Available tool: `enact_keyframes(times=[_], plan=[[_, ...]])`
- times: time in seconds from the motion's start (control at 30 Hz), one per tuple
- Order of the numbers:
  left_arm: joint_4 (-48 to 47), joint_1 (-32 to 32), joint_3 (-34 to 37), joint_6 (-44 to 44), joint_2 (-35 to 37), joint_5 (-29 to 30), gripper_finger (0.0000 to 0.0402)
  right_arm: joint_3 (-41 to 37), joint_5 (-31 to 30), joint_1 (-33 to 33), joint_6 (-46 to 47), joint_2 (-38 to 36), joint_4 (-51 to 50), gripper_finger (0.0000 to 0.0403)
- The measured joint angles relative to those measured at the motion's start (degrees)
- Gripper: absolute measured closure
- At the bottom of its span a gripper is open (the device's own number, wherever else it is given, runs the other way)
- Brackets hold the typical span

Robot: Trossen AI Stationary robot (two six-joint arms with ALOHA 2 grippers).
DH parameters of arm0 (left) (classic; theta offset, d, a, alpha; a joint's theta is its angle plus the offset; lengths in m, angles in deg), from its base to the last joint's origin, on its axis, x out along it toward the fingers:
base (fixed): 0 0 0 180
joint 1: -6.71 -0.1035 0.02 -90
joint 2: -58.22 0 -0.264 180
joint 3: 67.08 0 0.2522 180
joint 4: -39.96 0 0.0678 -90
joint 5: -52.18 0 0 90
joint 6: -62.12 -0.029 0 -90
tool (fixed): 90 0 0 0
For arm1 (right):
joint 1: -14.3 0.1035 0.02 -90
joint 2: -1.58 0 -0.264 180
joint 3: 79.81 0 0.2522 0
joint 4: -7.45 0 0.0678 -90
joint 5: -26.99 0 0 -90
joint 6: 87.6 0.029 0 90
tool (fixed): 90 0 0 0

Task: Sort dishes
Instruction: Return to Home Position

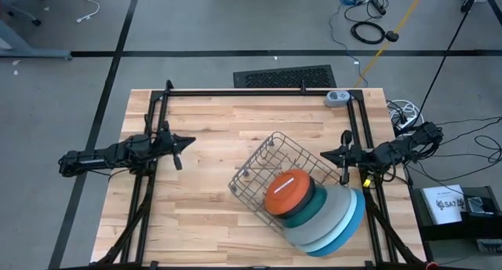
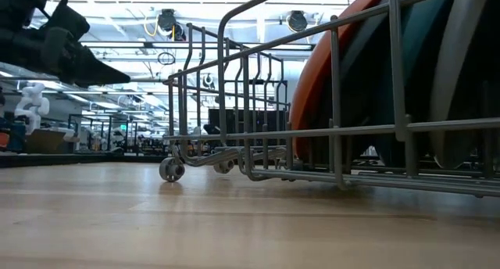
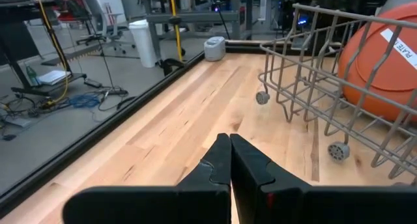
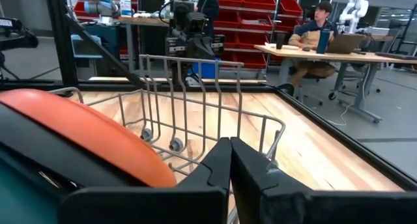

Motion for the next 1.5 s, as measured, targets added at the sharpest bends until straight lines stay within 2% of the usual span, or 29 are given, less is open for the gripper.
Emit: enact_keyframes(times=[1.5], plan=[[-0.2, 0.0, 0.0, -0.1, 0.0, -0.1, 0.0402, 0.0, -0.2, 0.0, 0.0, 0.0, 0.0, 0.0395]])
